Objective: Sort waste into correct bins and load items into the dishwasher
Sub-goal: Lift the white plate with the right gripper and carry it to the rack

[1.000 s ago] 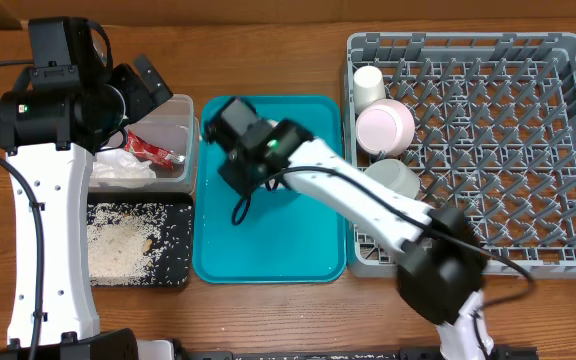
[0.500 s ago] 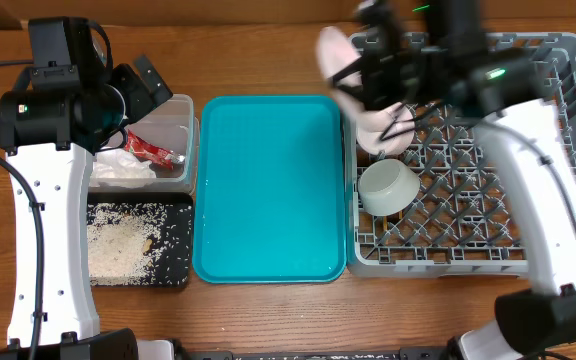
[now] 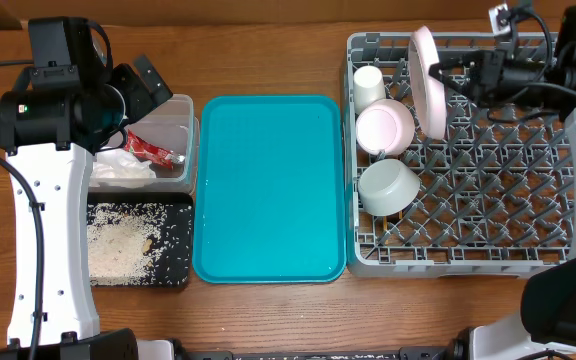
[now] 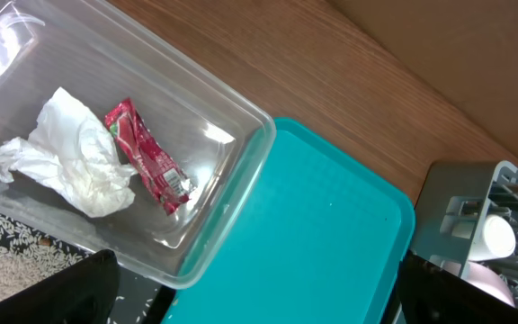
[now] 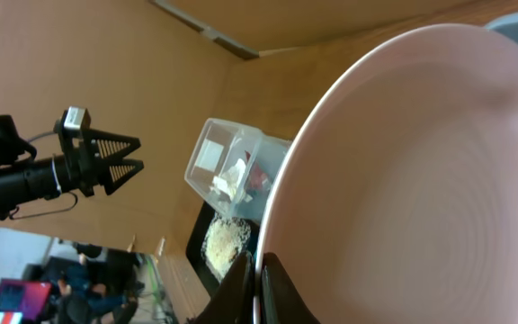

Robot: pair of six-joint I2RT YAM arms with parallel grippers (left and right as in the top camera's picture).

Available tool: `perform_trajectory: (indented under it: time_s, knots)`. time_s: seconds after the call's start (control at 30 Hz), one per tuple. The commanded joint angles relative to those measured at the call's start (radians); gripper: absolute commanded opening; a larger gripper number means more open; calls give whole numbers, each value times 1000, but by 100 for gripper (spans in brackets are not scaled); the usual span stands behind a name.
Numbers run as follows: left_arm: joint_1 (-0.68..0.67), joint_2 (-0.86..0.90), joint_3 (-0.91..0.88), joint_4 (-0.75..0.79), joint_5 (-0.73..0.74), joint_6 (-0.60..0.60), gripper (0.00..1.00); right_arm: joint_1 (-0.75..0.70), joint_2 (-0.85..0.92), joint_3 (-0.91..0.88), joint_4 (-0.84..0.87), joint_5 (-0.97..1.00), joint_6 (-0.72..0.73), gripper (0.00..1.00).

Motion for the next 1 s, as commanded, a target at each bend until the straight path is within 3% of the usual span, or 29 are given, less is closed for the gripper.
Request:
perform_trajectory:
  time_s: [0.0,0.97]
  knots:
    - [2,-13,19,2,7,13,100,-32,-11,-43,30,-51,-14,4]
    - [2,-13,19,2,7,13,100,-67,66,-91,80,-50,-14,4]
